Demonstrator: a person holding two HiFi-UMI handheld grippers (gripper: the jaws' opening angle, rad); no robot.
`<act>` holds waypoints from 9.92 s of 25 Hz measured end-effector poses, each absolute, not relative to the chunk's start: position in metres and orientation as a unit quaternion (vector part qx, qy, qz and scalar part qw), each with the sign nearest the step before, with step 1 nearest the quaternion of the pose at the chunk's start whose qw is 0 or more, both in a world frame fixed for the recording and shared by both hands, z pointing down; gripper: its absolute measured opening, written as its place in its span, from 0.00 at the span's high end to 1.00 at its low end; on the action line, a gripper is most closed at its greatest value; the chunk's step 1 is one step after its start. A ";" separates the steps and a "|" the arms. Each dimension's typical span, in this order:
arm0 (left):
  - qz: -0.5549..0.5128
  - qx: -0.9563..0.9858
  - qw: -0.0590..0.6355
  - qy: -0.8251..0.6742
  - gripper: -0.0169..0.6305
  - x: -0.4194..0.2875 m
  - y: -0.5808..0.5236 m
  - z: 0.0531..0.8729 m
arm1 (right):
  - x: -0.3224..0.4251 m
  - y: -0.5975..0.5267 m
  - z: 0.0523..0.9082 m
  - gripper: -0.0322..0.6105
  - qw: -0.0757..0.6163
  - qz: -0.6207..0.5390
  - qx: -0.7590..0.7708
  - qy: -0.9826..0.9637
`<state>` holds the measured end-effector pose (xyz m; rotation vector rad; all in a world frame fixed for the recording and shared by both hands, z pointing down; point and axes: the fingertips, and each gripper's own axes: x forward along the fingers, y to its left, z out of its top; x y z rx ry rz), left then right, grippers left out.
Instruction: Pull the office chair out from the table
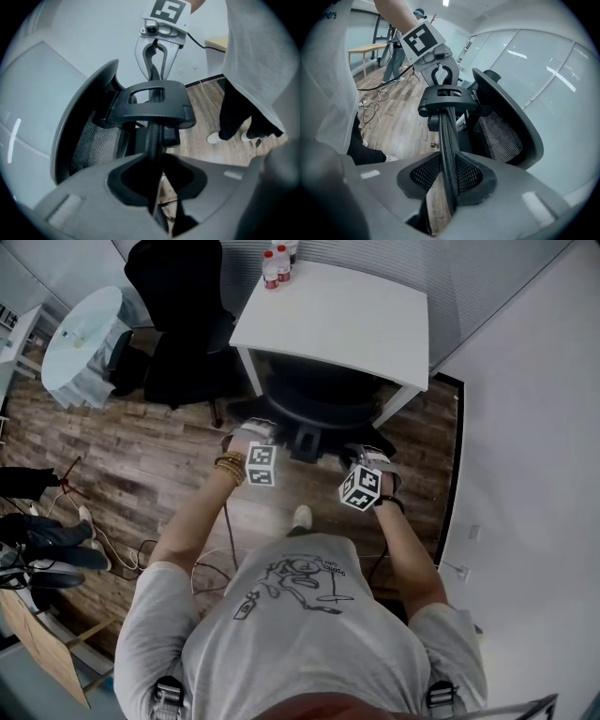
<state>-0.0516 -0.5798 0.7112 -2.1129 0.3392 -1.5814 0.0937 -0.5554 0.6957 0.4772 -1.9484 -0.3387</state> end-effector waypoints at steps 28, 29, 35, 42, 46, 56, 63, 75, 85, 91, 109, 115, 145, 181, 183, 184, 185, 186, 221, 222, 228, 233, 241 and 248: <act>-0.562 -0.778 0.253 0.120 0.82 -0.054 -0.425 0.712 | 0.092 -0.408 0.700 0.76 0.538 -0.110 0.252 -0.797; -0.563 -0.777 0.252 0.121 0.82 -0.055 -0.421 0.714 | 0.091 -0.403 0.701 0.76 0.537 -0.111 0.255 -0.797; -0.573 -0.776 0.235 0.118 0.82 -0.064 -0.411 0.717 | 0.082 -0.389 0.704 0.76 0.539 -0.112 0.261 -0.793; -0.577 -0.774 0.231 0.120 0.82 -0.064 -0.389 0.715 | 0.082 -0.367 0.703 0.76 0.548 -0.107 0.265 -0.786; -0.576 -0.774 0.235 0.116 0.82 -0.066 -0.374 0.715 | 0.079 -0.350 0.701 0.76 0.548 -0.107 0.263 -0.787; -0.564 -0.779 0.249 0.111 0.82 -0.066 -0.304 0.712 | 0.078 -0.285 0.703 0.76 0.552 -0.116 0.253 -0.786; -0.562 -0.780 0.251 0.113 0.82 -0.064 -0.256 0.712 | 0.081 -0.239 0.704 0.75 0.557 -0.116 0.265 -0.779; -0.557 -0.782 0.257 0.110 0.82 -0.065 -0.171 0.715 | 0.080 -0.157 0.709 0.75 0.559 -0.113 0.265 -0.777; -0.551 -0.786 0.255 0.111 0.82 -0.060 -0.106 0.716 | 0.085 -0.093 0.710 0.75 0.558 -0.119 0.265 -0.777; -0.554 -0.787 0.249 0.110 0.82 -0.059 -0.065 0.714 | 0.086 -0.053 0.708 0.75 0.559 -0.120 0.262 -0.777; -0.556 -0.786 0.243 0.120 0.82 -0.049 0.068 0.720 | 0.095 0.076 0.713 0.75 0.556 -0.129 0.254 -0.781; -0.554 -0.787 0.243 0.120 0.82 -0.050 0.111 0.719 | 0.094 0.118 0.711 0.75 0.555 -0.130 0.251 -0.782; -0.551 -0.787 0.251 0.119 0.82 -0.057 0.218 0.723 | 0.087 0.229 0.715 0.75 0.551 -0.135 0.253 -0.784; -0.546 -0.790 0.248 0.127 0.81 -0.057 0.282 0.720 | 0.085 0.293 0.713 0.74 0.540 -0.120 0.255 -0.793; -0.543 -0.794 0.241 0.132 0.80 -0.056 0.280 0.721 | 0.085 0.292 0.712 0.73 0.532 -0.108 0.259 -0.799; -0.541 -0.797 0.233 0.133 0.78 -0.056 0.280 0.721 | 0.085 0.291 0.710 0.72 0.528 -0.100 0.259 -0.802; -0.539 -0.801 0.224 0.132 0.77 -0.055 0.280 0.722 | 0.085 0.291 0.709 0.72 0.525 -0.091 0.258 -0.806; -0.538 -0.804 0.217 0.132 0.76 -0.056 0.280 0.721 | 0.085 0.291 0.707 0.71 0.521 -0.082 0.257 -0.810; -0.028 -0.951 -0.047 0.305 0.97 -0.002 0.294 0.448 | 0.042 0.306 0.476 0.94 0.065 0.095 0.370 -0.922; -0.021 -0.951 -0.044 0.305 0.97 0.001 0.297 0.442 | 0.042 0.309 0.470 0.94 0.054 0.096 0.369 -0.923; 0.018 -0.954 -0.055 0.295 0.97 0.016 0.311 0.419 | 0.043 0.319 0.445 0.94 0.017 0.097 0.369 -0.924; 0.038 -0.954 -0.053 0.291 0.97 0.019 0.318 0.405 | 0.045 0.323 0.429 0.94 0.007 0.072 0.382 -0.921; 0.034 -0.953 -0.052 0.296 0.97 0.020 0.319 0.407 | 0.052 0.327 0.425 0.94 0.003 0.070 0.385 -0.920; 0.027 -0.952 -0.051 0.300 0.97 0.018 0.320 0.411 | 0.054 0.328 0.423 0.94 0.001 0.061 0.386 -0.920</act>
